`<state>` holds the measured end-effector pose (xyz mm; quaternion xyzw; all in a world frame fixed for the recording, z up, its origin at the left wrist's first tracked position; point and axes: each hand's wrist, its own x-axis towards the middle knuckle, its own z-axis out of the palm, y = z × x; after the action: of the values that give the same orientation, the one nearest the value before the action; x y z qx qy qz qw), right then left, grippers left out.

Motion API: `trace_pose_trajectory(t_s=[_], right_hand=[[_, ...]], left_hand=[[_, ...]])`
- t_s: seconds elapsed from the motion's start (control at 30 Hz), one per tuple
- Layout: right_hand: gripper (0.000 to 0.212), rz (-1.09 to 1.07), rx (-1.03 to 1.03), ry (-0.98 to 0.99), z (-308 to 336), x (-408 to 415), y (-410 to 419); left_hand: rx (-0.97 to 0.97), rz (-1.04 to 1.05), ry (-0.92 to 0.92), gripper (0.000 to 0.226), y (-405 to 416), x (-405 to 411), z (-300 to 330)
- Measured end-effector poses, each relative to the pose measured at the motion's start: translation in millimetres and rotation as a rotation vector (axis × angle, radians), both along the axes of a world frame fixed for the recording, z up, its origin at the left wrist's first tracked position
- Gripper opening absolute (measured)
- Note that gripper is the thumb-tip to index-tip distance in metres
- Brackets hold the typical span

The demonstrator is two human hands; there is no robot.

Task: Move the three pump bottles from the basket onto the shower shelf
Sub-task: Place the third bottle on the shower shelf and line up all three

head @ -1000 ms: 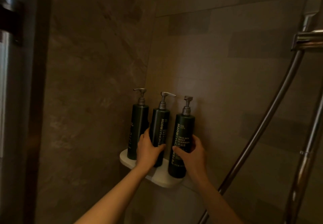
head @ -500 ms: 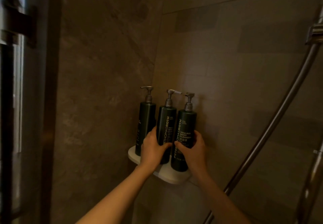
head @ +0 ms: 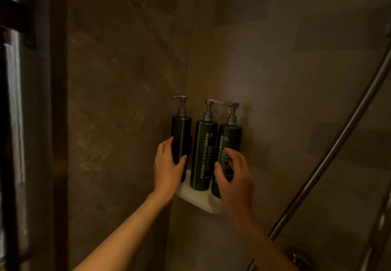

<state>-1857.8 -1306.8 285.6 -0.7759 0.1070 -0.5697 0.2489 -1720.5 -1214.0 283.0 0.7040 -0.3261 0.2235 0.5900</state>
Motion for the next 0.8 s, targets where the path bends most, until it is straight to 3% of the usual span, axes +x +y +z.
trace_pose_trajectory(t_s=[0.17, 0.53, 0.8], right_hand=[[0.047, -0.163, -0.176, 0.045, 7, 21, 19], [0.064, -0.372, 0.012, 0.221, -23, 67, 50], [0.068, -0.434, 0.216, 0.184, -21, 105, 60]], left_hand=[[0.021, -0.129, 0.04, 0.079, -11, 21, 4], [-0.06, -0.273, 0.192, 0.08, -26, 43, -8], [-0.113, -0.295, 0.2, 0.073, -22, 54, -12]])
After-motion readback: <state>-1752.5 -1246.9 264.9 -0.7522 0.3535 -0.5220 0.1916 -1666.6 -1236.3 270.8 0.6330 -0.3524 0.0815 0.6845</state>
